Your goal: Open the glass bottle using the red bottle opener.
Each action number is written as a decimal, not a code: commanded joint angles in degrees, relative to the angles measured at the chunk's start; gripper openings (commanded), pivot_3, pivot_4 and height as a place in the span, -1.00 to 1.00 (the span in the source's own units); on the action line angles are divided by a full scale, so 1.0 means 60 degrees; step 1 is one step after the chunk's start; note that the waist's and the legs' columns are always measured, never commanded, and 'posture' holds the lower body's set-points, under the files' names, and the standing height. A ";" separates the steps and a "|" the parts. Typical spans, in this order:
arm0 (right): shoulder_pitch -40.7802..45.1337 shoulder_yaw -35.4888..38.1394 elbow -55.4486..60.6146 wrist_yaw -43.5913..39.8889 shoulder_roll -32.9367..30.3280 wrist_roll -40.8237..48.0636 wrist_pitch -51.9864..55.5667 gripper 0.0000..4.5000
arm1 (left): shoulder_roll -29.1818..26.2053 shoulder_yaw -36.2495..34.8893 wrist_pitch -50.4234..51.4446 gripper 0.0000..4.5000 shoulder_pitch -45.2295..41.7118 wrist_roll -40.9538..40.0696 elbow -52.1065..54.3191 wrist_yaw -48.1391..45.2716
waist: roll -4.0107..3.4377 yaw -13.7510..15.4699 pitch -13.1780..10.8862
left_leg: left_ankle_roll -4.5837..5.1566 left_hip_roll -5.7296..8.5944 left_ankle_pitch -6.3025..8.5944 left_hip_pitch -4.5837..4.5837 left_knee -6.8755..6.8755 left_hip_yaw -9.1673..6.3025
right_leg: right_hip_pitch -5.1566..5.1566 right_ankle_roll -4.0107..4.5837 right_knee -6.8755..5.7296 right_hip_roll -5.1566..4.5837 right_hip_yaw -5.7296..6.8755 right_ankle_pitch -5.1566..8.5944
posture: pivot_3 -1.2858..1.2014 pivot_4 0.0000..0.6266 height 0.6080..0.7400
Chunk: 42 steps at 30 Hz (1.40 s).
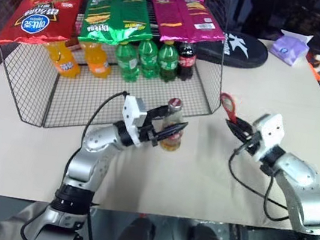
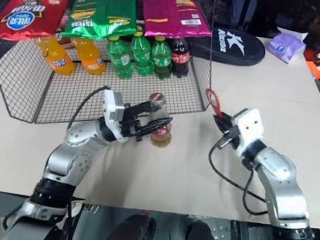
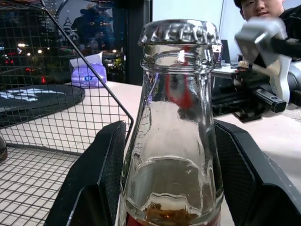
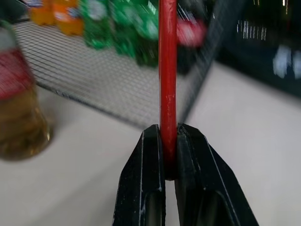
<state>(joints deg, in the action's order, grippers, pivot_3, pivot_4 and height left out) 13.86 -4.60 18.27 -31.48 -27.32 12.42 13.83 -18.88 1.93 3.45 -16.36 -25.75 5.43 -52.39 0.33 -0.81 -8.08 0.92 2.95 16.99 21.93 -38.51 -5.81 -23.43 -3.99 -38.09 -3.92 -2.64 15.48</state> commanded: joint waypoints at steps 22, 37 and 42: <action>0.0539 -0.0950 -0.1581 0.3006 0.0685 -0.5602 -0.6206 -1.00 | 0.1130 0.0490 -0.1066 -0.01 0.0599 0.1566 0.0748 0.2205 | 0.0000 -0.0025 0.0001 | -0.0005 0.0002 -0.0003 -0.0011 -0.0004 0.0011 | 0.0002 0.0000 -0.0010 0.0005 -0.0013 0.0000 | 0.03 -0.52 1.00; 0.1243 -0.1989 -0.2124 0.2326 0.0721 -0.6758 -0.6080 -1.00 | 0.1101 0.0489 -0.1318 -0.01 0.0986 0.1657 0.0935 0.2677 | -0.0001 -0.0054 0.0004 | -0.0007 -0.0008 -0.0004 -0.0032 -0.0003 0.0032 | 0.0003 0.0000 -0.0032 0.0021 -0.0038 0.0000 | 0.03 -0.52 1.00; 0.1420 -0.2172 -0.2355 0.2405 0.0845 -0.6920 -0.6252 -1.00 | 0.1104 0.0482 -0.1423 -0.01 0.1006 0.1728 0.0937 0.2823 | 0.0000 -0.0051 0.0005 | -0.0008 -0.0011 -0.0005 -0.0036 -0.0004 0.0038 | 0.0003 0.0000 -0.0036 0.0024 -0.0046 0.0000 | 0.03 -0.52 1.00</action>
<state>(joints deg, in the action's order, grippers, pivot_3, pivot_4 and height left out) 22.08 -15.01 3.97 -16.02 -22.44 -27.87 -22.66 -11.77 5.14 -4.20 -10.10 -17.21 9.63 -36.92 0.33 -1.12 -8.04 0.87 2.89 16.96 21.70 -38.54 -5.56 -23.42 -3.99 -38.31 -3.78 -2.94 15.48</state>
